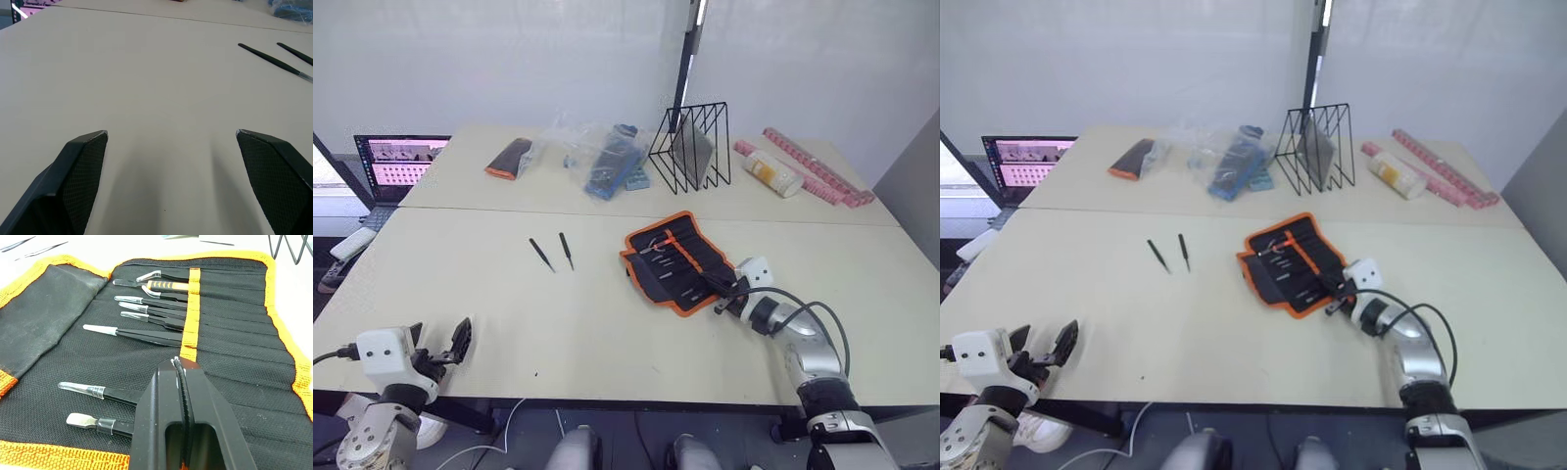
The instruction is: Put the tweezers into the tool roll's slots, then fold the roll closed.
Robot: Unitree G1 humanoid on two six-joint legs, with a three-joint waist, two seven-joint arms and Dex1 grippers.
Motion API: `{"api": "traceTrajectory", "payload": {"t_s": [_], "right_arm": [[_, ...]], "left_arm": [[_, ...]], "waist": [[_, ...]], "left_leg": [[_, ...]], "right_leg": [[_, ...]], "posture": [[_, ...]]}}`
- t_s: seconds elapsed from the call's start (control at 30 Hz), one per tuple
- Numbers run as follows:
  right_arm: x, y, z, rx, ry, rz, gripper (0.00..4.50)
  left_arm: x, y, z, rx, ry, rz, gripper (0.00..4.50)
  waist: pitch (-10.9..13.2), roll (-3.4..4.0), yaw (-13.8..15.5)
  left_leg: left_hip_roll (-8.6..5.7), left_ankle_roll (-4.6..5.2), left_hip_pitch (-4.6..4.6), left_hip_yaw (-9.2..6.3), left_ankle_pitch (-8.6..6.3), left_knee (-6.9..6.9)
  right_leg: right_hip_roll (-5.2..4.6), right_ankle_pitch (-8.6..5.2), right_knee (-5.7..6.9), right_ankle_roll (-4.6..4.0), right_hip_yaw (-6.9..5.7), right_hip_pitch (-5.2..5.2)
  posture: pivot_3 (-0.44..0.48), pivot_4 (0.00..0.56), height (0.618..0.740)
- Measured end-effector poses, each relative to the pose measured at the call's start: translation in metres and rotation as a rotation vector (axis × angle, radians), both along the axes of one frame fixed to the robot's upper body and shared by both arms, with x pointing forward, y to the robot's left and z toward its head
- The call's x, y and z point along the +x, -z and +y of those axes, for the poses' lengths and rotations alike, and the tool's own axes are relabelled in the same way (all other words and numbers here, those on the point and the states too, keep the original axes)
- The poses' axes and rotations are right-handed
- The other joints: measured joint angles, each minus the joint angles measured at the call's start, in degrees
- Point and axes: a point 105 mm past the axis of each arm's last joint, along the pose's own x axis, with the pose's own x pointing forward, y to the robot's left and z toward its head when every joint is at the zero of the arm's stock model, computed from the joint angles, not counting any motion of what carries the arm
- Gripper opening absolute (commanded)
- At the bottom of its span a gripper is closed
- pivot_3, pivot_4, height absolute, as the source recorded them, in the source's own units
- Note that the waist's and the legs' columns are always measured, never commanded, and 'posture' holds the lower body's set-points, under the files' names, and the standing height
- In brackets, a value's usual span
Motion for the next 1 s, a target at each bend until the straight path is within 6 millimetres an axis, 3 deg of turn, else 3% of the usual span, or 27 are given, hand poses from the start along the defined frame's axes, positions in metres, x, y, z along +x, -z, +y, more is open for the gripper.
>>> {"api": "traceTrajectory", "payload": {"t_s": [0.3,0.47,0.8,1.0], "right_arm": [[0.001,0.002,0.000,0.002,-0.004,0.006,0.00],[0.001,0.001,0.000,0.002,-0.002,0.002,0.00],[-0.001,-0.001,-0.002,-0.002,0.001,-0.007,0.00],[-0.002,-0.002,-0.002,-0.004,0.010,-0.009,0.00]], "left_arm": [[0.007,-0.005,-0.008,0.054,0.067,-0.009,4.46],[0.027,-0.019,-0.015,0.067,0.101,-0.046,4.46],[0.089,-0.042,-0.070,0.033,0.235,-0.020,4.46],[0.122,-0.034,-0.103,0.001,0.233,0.064,4.46]], "waist": [[0.0,-0.01,-0.1],[0.0,-0.01,0.1],[0.0,-0.01,0.2],[0.0,-0.01,0.3]], "left_leg": [[0.04,-0.02,0.00,0.00,-0.01,-0.01],[0.01,-0.02,0.00,0.00,-0.01,0.00],[-0.06,0.11,0.00,0.00,0.07,-0.01],[-0.11,0.12,-0.01,-0.01,0.07,-0.04]], "right_leg": [[0.02,0.00,0.00,0.00,0.01,-0.02],[0.02,0.00,0.00,0.00,0.00,-0.01],[0.04,0.02,0.04,0.02,-0.01,0.01],[0.04,0.03,0.06,0.04,-0.01,0.05]], "posture": [[0.000,0.150,0.685],[0.000,0.150,0.685],[0.000,0.150,0.685],[0.000,0.150,0.685]]}}
